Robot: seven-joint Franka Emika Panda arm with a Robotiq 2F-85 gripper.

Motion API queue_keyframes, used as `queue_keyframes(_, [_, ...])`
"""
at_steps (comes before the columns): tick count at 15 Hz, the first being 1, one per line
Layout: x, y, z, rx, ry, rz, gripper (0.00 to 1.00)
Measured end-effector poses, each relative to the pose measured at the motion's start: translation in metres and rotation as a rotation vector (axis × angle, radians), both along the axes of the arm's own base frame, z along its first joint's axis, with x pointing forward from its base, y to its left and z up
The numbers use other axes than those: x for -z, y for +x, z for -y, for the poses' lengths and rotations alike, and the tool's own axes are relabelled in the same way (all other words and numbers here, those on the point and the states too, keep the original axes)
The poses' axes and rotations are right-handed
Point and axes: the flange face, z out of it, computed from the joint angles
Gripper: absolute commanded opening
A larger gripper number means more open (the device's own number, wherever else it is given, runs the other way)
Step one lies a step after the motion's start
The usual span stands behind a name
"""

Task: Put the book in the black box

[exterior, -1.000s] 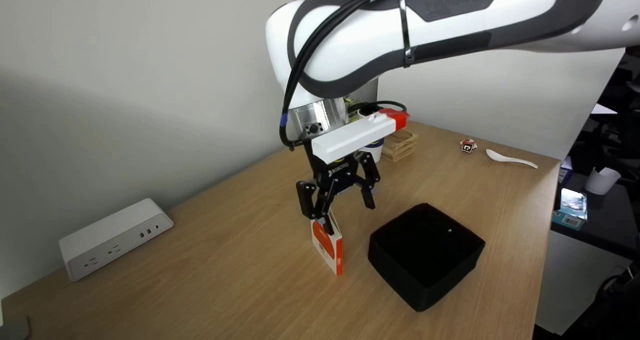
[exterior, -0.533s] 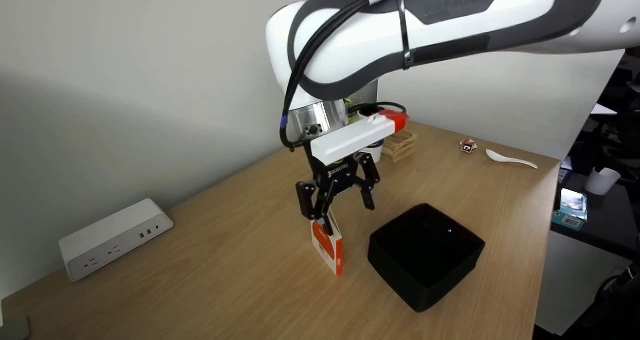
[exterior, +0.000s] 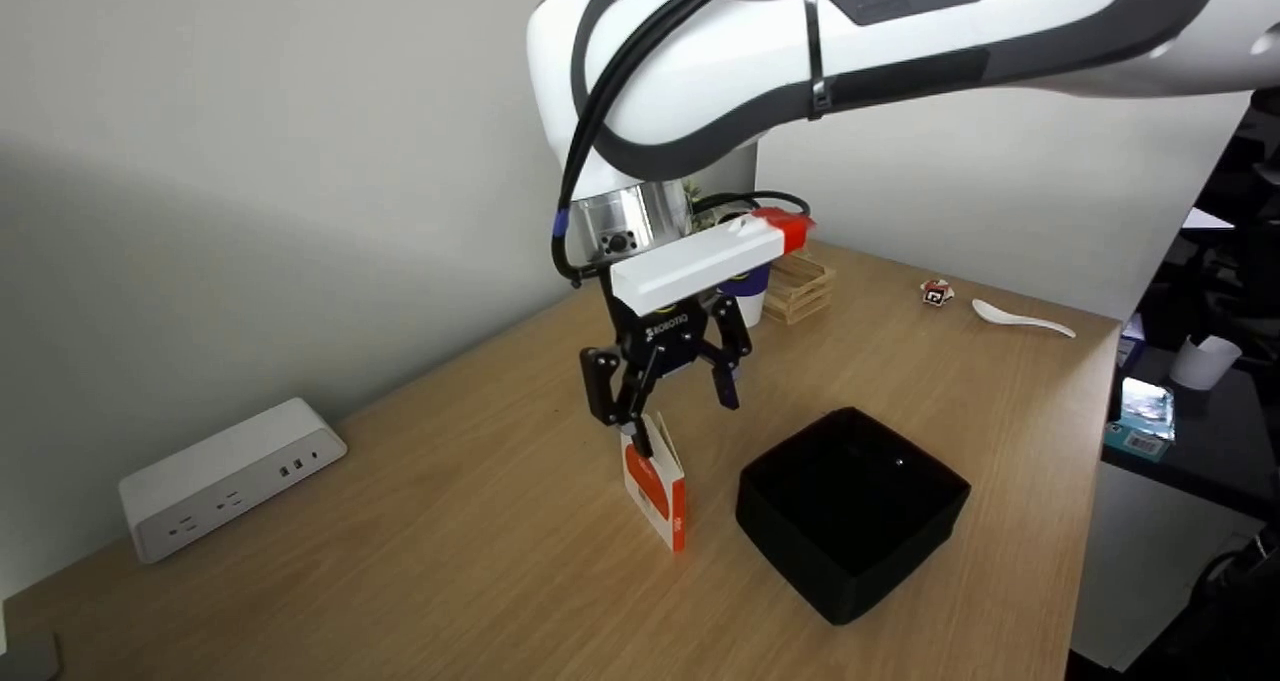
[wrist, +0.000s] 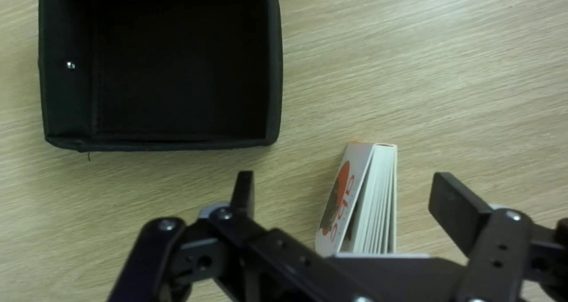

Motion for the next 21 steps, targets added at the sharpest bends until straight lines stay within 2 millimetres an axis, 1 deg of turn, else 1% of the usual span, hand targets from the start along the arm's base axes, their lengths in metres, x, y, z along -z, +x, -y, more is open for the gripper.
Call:
queue_keyframes(4, [-0.002,0.003,0.0,0.013,0.006,0.019,1.0])
queue_keyframes(8, [0.002,0.014,0.001,0.074,0.051,0.082,1.0])
queue_keyframes(12, [0.017,0.021,0.001,0.116,0.084,0.107,1.0])
queue_keyframes(16, [0.031,0.021,0.002,0.133,0.08,0.092,1.0])
queue_keyframes(19, [0.036,0.02,0.004,0.142,0.077,0.085,1.0])
queue_keyframes(20, [0.037,0.02,0.004,0.144,0.076,0.084,0.75])
queue_keyframes(21, [0.038,0.02,0.005,0.145,0.075,0.083,0.73])
